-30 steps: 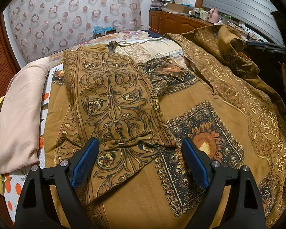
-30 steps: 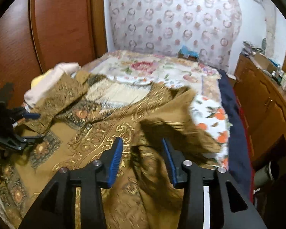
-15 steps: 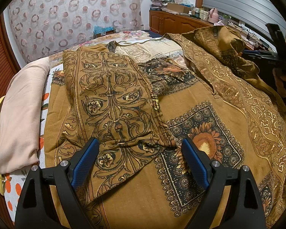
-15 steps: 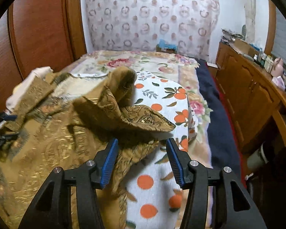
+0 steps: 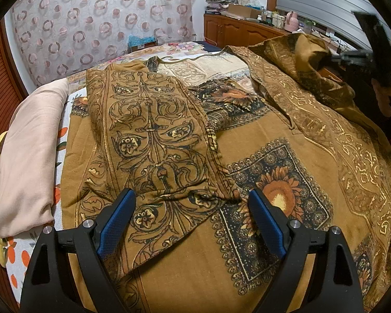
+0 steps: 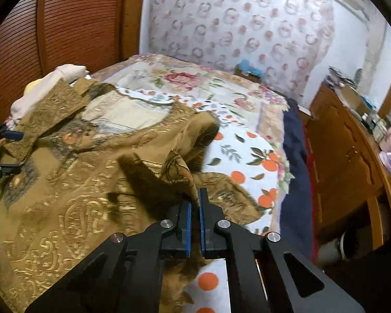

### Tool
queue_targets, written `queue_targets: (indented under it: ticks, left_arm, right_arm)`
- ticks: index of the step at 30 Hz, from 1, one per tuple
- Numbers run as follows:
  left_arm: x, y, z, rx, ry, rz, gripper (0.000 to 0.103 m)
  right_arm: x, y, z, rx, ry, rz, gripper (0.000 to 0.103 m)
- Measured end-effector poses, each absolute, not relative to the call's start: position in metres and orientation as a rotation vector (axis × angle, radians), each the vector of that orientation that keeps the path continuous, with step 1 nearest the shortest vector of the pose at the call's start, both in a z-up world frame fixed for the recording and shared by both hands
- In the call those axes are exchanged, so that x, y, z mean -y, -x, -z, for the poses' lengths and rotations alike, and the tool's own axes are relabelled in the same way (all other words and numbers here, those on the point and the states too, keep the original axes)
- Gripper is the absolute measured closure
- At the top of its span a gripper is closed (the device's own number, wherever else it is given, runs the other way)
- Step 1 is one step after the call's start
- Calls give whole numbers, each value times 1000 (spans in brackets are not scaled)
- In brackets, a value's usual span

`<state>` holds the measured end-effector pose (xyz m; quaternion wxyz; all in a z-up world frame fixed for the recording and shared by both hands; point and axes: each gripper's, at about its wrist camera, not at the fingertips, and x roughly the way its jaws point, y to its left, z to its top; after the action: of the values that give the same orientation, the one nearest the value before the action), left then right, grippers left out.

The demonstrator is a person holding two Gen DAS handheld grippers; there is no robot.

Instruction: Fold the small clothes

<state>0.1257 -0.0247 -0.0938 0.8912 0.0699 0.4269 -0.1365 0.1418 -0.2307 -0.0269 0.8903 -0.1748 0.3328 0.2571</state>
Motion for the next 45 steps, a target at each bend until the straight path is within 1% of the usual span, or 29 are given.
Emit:
queue_targets:
  ticks: [7, 14, 16, 17, 18, 19, 20, 21, 25, 32, 37, 38, 39, 40, 42, 45]
  left_arm:
    - [13, -106, 60, -787, -110, 269, 14]
    - [-7, -87, 27, -695, -67, 241, 14]
    - [-10, -85, 25, -685, -60, 238, 14]
    - [-10, -85, 24, -681, -59, 235, 14]
    - [-10, -85, 24, -680, -59, 235, 14]
    - [-10, -84, 24, -678, -57, 234, 14]
    - [-11, -83, 26, -677, -52, 234, 14]
    - [-11, -83, 26, -676, -49, 236, 14]
    - [-9, -80, 29, -680, -36, 250, 14]
    - [-6, -79, 34, -689, 17, 260, 14]
    - [-5, -74, 33, -640, 20, 231, 14]
    - [-4, -73, 32, -634, 11, 224, 14]
    - [-4, -73, 31, -633, 10, 224, 14]
    - [-4, -73, 30, -633, 12, 227, 14]
    - [-4, -72, 29, -630, 17, 231, 14]
    - [-3, -71, 28, -626, 13, 230, 14]
  right_arm:
    - [180, -123, -24, -634, 344, -691, 102]
    - [117, -115, -23, -666, 345, -789, 101]
    - [114, -116, -20, -661, 353, -787, 89]
    - [114, -115, -19, -657, 352, -785, 78]
    - [115, -116, -18, -656, 347, -787, 74]
    - [118, -115, -16, -656, 342, -782, 74]
    - [125, -115, -17, -652, 344, -768, 70]
    - [132, -111, -16, -643, 347, -749, 64]
    - [163, -113, -8, -647, 323, -649, 59]
    - [220, -157, 47, -807, 226, -462, 59]
    - [231, -174, 76, -883, 117, -454, 59]
    - [234, -178, 78, -888, 102, -461, 61]
    - [233, -179, 80, -890, 90, -469, 69]
    - [231, -180, 79, -886, 86, -473, 72]
    - [228, -180, 78, -862, 91, -486, 86]
    - [224, -175, 77, -826, 107, -491, 92]
